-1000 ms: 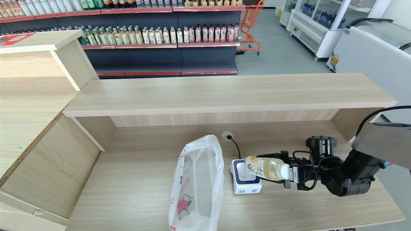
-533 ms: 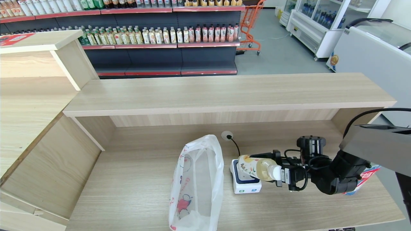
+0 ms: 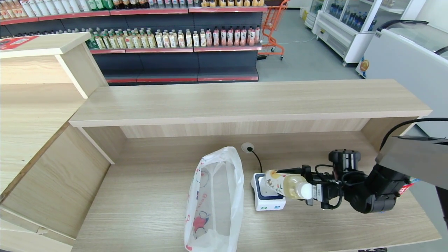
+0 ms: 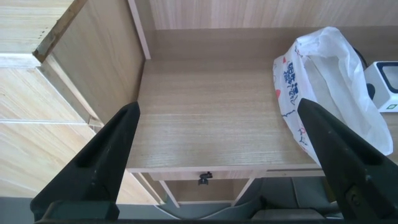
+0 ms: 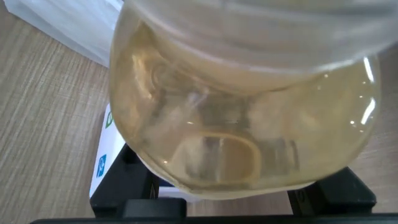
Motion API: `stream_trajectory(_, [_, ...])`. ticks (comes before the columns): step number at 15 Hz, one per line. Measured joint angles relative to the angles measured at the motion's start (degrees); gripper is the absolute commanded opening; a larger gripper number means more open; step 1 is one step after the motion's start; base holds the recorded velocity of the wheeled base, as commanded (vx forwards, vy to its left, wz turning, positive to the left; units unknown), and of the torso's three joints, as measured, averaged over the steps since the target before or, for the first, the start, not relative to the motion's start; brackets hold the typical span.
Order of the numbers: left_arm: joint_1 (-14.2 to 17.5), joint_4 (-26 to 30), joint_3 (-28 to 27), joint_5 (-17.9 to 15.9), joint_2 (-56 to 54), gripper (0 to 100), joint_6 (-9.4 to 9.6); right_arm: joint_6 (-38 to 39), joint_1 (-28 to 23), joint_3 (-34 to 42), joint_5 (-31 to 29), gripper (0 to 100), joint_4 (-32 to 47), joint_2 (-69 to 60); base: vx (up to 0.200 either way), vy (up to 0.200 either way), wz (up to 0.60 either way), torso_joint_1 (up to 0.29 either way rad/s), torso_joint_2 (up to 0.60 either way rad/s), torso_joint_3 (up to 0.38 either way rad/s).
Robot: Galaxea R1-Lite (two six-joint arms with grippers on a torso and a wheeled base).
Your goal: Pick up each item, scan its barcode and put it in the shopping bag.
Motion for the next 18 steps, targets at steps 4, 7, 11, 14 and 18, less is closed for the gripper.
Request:
stream_trajectory(4, [-0.02,0.00,0.00,0.02,0.00,100,0.00,8.70,-4.52,3.51,2.85,0,0.16,-6.08,0.000,0.000,0.00,0.000,0.00,0.000])
stream_trajectory(7, [-0.02,0.00,0.00,0.02,0.00,100,0.00,23.10,-6.24,4.78,3.18,0,0.13,-13.08,0.000,0.000,0.00,0.000,0.00,0.000])
stream_trajectory(11, [0.00,0.00,0.00,0.02,0.00,100,0.02,47.30,-7.40,9.57,-3.25,0,0.09,-23.98,0.000,0.000,0.00,0.000,0.00,0.000])
stream_trajectory(14, [0.00,0.00,0.00,0.02,0.00,100,0.00,68.10,-6.00,14.73,-15.93,0,-0.22,-31.37,0.000,0.000,0.00,0.000,0.00,0.000])
stream_trajectory(18, [-0.02,0.02,0.00,0.00,0.00,100,0.00,81.76,2.51,16.76,-28.65,0,0.09,-36.41,0.000,0.000,0.00,0.000,0.00,0.000])
